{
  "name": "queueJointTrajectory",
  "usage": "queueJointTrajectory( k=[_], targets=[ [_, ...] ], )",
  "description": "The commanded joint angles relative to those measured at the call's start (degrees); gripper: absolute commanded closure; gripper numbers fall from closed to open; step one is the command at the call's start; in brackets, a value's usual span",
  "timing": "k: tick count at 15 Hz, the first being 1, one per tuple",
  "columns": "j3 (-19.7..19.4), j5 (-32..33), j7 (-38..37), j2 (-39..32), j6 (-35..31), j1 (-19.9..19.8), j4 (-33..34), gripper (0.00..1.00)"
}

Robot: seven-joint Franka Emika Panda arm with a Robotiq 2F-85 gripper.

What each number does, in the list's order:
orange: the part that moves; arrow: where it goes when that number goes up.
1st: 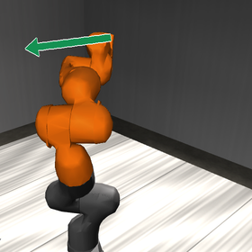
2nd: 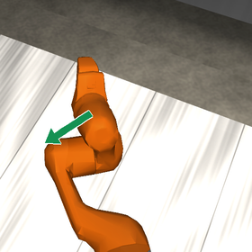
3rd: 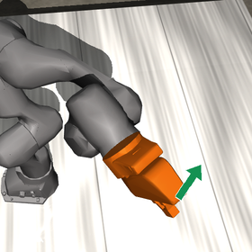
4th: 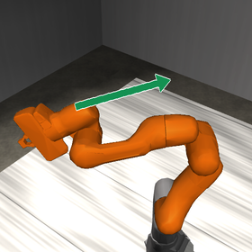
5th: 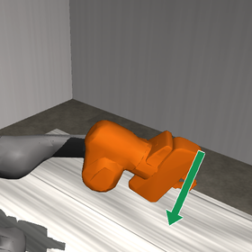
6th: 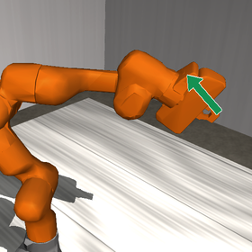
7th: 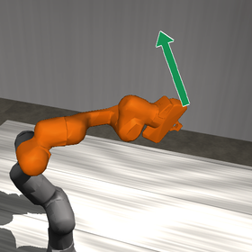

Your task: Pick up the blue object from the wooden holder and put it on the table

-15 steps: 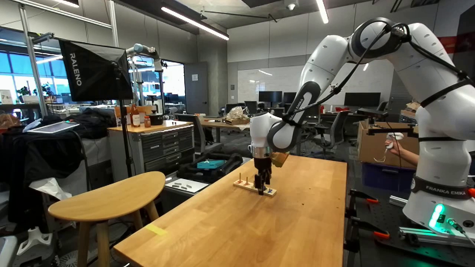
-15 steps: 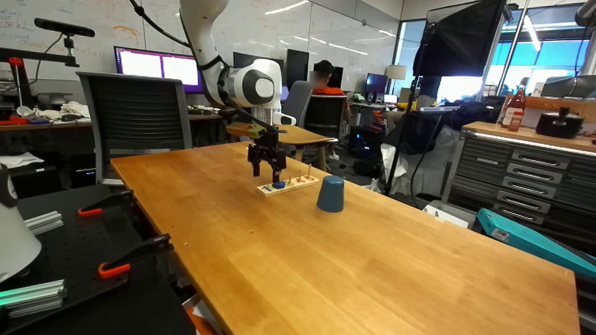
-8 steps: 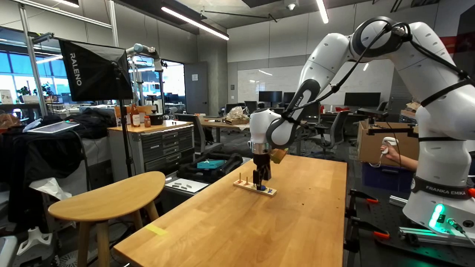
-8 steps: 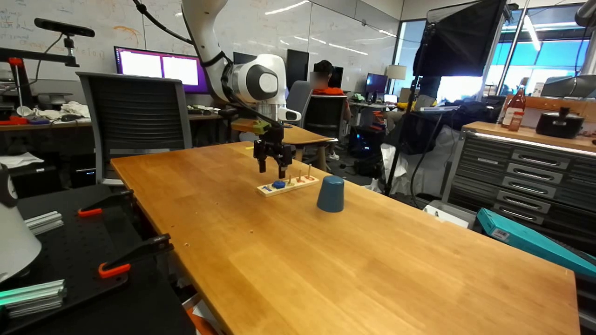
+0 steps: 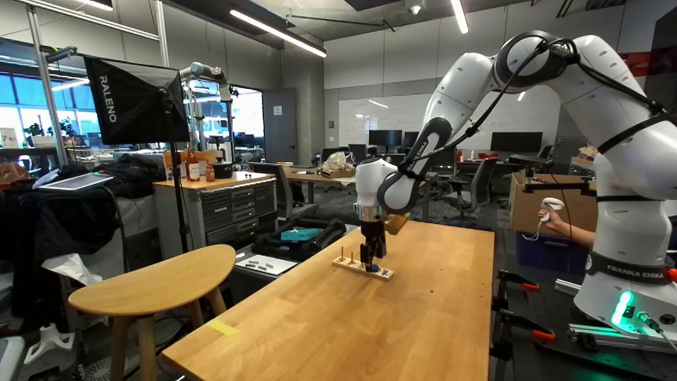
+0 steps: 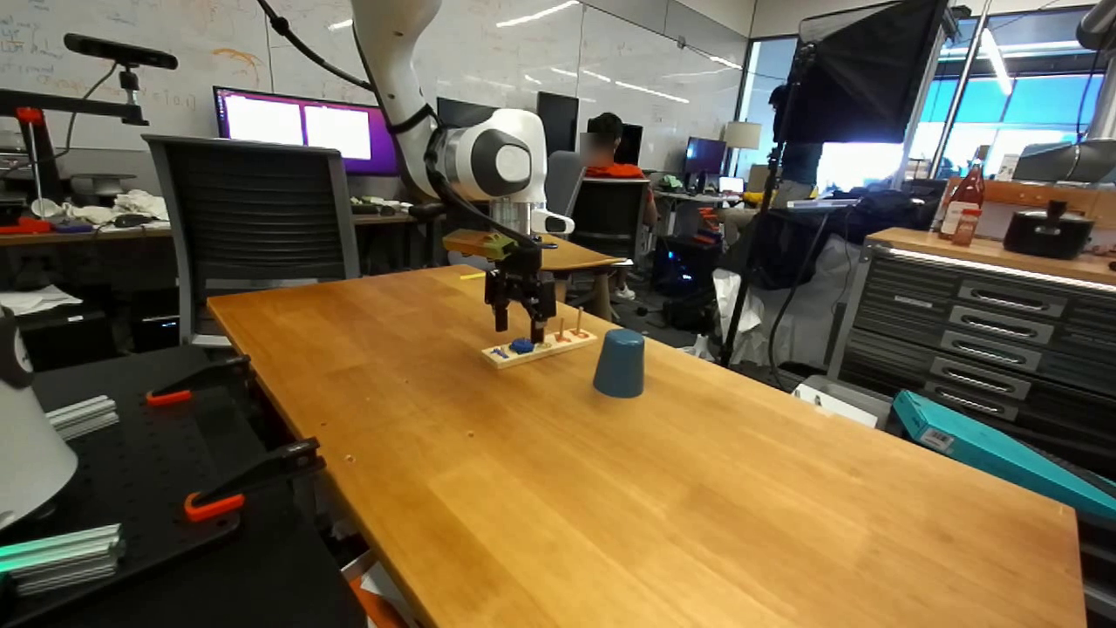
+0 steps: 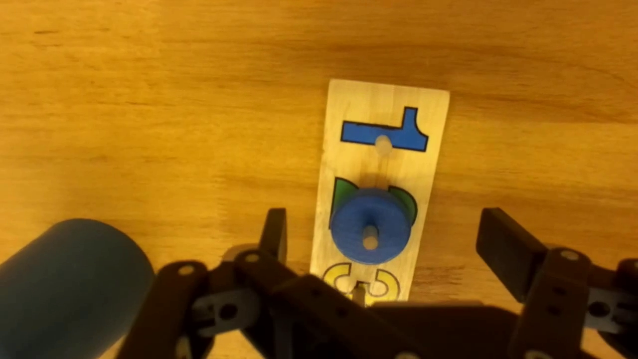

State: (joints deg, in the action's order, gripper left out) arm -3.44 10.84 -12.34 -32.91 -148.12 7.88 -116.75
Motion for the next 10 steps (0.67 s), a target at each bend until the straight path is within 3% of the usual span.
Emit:
queueJointTrajectory(
  k=[1, 6, 8, 10],
  targets=[
    [0.2, -1.3, 0.4, -2.2, 0.2, -0.2, 2.5, 0.34],
    [0.0, -1.1, 0.3, -3.2, -0.1, 0.0, 3.2, 0.73],
    [-0.1, -1.1, 0.3, -3.3, -0.1, 0.0, 3.4, 0.82],
    [0.0, -1.0, 0.3, -3.1, 0.3, 0.0, 3.3, 0.82]
  ],
)
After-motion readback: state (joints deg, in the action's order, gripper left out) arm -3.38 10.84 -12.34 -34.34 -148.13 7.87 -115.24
